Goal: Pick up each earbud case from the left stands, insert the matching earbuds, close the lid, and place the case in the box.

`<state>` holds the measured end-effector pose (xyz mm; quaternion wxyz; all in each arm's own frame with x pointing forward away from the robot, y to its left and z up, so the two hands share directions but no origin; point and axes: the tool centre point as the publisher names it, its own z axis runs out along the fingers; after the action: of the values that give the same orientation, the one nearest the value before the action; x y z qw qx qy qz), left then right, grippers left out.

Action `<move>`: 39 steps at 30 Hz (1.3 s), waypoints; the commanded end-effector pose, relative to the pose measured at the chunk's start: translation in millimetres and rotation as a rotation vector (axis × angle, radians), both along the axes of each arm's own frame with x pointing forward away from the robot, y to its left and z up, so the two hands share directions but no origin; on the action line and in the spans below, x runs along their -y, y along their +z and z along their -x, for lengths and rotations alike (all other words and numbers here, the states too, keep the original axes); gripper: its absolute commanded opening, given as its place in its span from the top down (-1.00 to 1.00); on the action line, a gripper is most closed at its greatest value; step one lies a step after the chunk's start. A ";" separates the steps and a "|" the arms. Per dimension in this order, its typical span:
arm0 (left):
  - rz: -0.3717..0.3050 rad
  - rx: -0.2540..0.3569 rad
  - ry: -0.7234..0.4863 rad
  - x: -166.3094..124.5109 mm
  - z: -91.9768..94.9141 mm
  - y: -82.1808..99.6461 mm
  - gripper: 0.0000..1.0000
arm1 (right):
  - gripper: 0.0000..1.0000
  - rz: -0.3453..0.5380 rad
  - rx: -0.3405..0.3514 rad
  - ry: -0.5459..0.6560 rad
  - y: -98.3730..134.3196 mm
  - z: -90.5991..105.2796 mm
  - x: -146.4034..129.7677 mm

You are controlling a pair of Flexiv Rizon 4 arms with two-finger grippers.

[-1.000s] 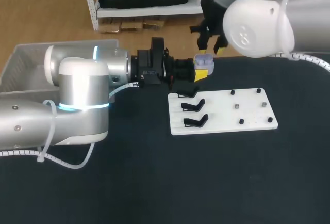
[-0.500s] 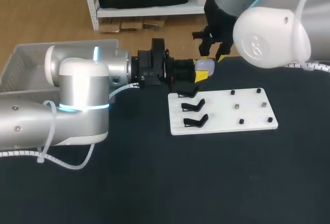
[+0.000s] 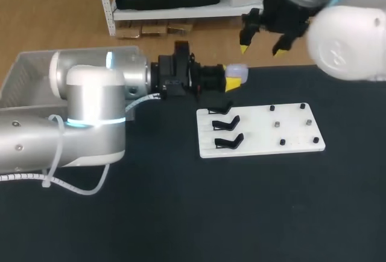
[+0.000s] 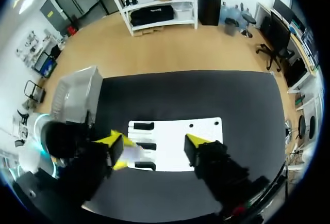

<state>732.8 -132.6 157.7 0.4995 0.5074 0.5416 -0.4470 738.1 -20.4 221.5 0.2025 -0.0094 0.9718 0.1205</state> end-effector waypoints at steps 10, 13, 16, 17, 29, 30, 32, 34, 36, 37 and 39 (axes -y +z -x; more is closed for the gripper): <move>-0.011 0.123 0.124 -146.4 -60.3 41.3 1.00 | -1.00 -0.013 0.098 -0.022 -0.7 16.9 6.7; -0.043 0.141 0.172 -185.3 -79.2 45.2 1.00 | -1.00 -0.013 0.098 -0.022 -0.7 16.9 6.7; -0.061 0.139 0.215 -212.8 -91.3 41.8 1.00 | -1.00 -0.013 0.098 -0.022 -0.7 16.9 6.7; -0.069 0.141 0.242 -226.2 -98.1 37.2 1.00 | -1.00 -0.013 0.098 -0.022 -0.7 16.9 6.7; -0.091 -0.001 0.429 -291.1 -125.5 -42.4 1.00 | -1.00 -0.013 0.098 -0.022 -0.7 16.9 6.7; -0.081 -0.012 0.438 -291.4 -124.0 -45.4 1.00 | -1.00 -0.013 0.098 -0.022 -0.7 16.9 6.7; -0.101 -0.035 0.451 -293.1 -122.1 -53.7 1.00 | -1.00 -0.013 0.098 -0.022 -0.7 16.9 6.7; -0.107 -0.059 0.464 -296.0 -120.4 -62.1 1.00 | -1.00 -0.013 0.098 -0.022 -0.7 16.9 6.7; -0.120 -0.076 0.467 -297.3 -118.4 -66.7 1.00 | -1.00 -0.013 0.098 -0.022 -0.7 16.9 6.7; -0.116 -0.089 0.471 -298.4 -117.1 -69.6 1.00 | -1.00 -0.013 0.098 -0.022 -0.7 16.9 6.7; -0.131 -0.104 0.477 -300.4 -115.1 -73.1 0.23 | -1.00 -0.013 0.098 -0.022 -0.7 16.9 6.7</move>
<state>854.7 168.0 83.8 0.5295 0.3756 0.6946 -0.3101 722.7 -27.1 220.8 0.2491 -0.0045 0.9604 0.1247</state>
